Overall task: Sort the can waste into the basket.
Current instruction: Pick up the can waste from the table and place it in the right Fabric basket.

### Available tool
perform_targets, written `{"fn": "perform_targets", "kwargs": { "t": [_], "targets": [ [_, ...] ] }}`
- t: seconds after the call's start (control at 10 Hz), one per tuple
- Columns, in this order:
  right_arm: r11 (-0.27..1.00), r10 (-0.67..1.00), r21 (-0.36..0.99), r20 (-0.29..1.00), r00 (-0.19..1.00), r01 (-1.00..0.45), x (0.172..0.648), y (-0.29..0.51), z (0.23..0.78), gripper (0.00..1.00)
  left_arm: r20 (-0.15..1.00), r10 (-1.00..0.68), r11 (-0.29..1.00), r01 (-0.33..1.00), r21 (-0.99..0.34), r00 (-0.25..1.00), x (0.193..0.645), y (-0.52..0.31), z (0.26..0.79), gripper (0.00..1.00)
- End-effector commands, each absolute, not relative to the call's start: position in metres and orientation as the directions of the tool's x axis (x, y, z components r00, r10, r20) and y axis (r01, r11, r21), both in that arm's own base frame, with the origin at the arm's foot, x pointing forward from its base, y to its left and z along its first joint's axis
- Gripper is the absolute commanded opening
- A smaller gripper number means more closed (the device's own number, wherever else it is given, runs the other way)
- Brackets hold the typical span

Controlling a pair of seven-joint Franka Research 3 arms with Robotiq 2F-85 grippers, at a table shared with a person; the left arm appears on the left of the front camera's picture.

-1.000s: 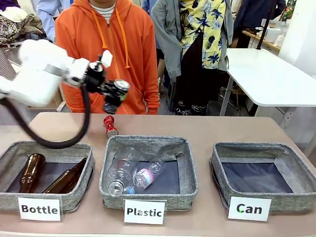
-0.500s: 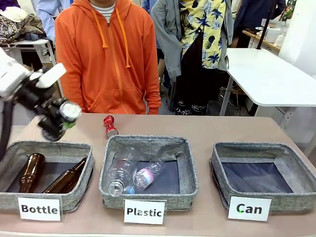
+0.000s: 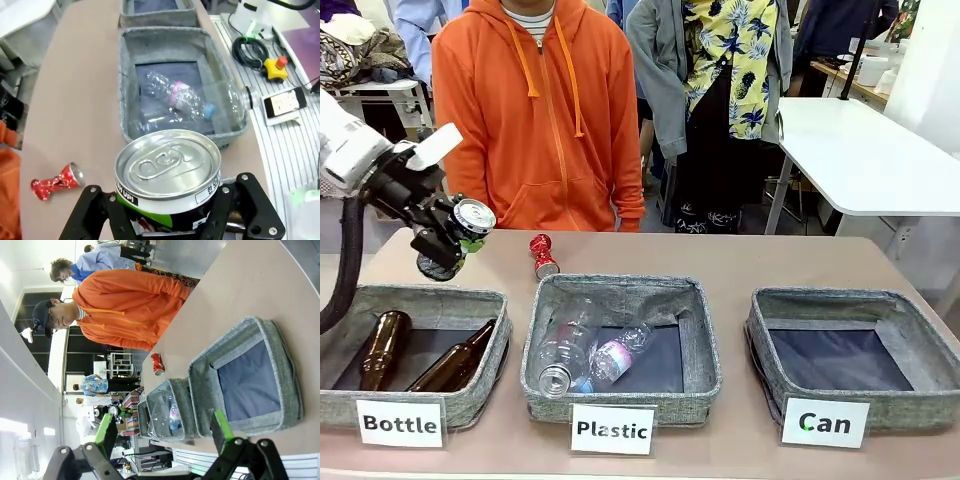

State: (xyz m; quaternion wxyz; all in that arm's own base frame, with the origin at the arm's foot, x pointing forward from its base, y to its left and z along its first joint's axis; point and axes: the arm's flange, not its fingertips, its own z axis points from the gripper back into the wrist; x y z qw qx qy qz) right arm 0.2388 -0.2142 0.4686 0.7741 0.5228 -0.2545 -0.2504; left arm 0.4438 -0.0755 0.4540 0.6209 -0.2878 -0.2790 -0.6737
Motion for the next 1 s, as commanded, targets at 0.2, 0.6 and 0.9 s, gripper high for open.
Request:
{"fn": "perform_targets", "kwargs": {
  "t": [0.2, 0.6, 0.9],
  "targets": [
    [0.567, -0.59, 0.812, 0.282, 0.757, 0.139, 0.225, -0.226, 0.505, 1.0, 0.797, -0.581, -0.079, 0.987, 0.143, -0.162, 0.446, -0.198, 0.494, 0.01],
    [0.64, -0.578, 0.744, 0.304, 0.758, 0.19, 0.175, -0.311, 0.499, 1.0, 0.801, -0.59, -0.149, 0.989, 0.014, -0.1, 0.443, -0.456, 0.545, 0.01],
    [0.631, -0.537, 0.761, 0.285, 0.794, 0.153, 0.135, -0.339, 0.467, 1.0, 0.681, -0.724, -0.136, 0.991, 0.017, -0.111, 0.446, -0.611, 0.502, 0.01]
  ]
}}
